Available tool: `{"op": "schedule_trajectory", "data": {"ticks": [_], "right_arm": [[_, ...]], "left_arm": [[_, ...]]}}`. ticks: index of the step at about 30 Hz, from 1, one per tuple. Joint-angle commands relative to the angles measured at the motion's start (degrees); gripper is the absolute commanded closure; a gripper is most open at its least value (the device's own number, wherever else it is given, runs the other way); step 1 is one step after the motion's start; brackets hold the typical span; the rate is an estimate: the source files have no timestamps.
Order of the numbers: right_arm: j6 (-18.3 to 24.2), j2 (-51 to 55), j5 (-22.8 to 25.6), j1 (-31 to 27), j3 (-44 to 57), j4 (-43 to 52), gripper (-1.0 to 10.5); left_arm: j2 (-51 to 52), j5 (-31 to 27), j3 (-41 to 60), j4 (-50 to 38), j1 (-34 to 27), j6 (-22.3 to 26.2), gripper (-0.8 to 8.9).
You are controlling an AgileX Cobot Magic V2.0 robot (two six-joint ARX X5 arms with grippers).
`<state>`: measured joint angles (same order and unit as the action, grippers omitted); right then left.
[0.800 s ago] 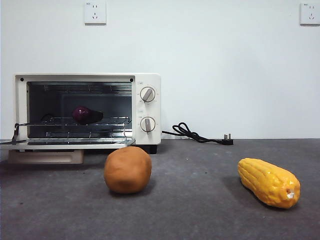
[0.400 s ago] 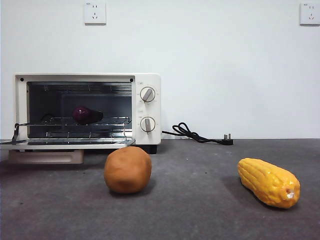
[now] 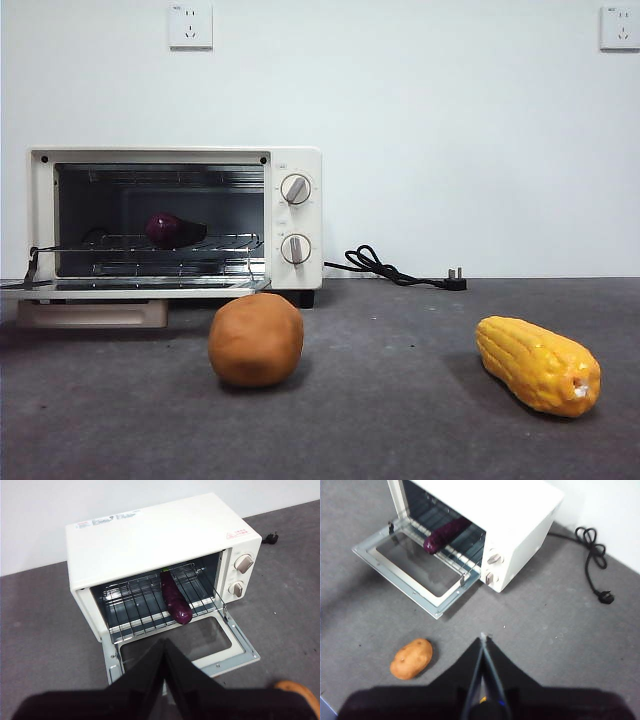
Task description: Take the eggplant from the table,put the eggplant in the oven
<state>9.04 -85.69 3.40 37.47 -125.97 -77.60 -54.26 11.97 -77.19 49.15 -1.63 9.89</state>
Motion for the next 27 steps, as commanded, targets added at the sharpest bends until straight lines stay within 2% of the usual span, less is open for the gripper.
{"op": "schedule_trajectory", "data": {"ticks": [1, 10, 12, 18, 23, 27], "right_arm": [[0.4, 2.3, 0.7, 0.0, 0.8, -1.5, 9.6], [0.0, 12.7, 3.1, 0.0, 3.3, -1.5, 9.6], [-0.5, 15.6, 4.5, 0.0, 5.1, -1.5, 9.6], [-1.6, 23.4, 9.0, 0.0, 12.3, -1.5, 9.6], [-2.0, 28.8, 9.7, 0.0, 18.5, -1.5, 9.6], [-3.1, 33.0, 9.7, 0.0, 24.8, -1.5, 9.6]], "left_arm": [[-1.3, 2.0, 2.6, -2.2, -2.9, -0.5, 8.19], [-6.6, 13.5, 13.3, -11.6, -16.0, -5.2, 8.2], [-7.9, 14.4, 16.0, -14.1, -17.9, -5.5, 8.19], [-14.3, 17.3, 21.4, -20.4, -20.7, -5.5, 8.2], [-22.7, 18.6, 21.7, -23.5, -21.4, -5.1, 8.2], [-30.5, 20.8, 21.7, -25.7, -24.3, -4.8, 8.19]]}}
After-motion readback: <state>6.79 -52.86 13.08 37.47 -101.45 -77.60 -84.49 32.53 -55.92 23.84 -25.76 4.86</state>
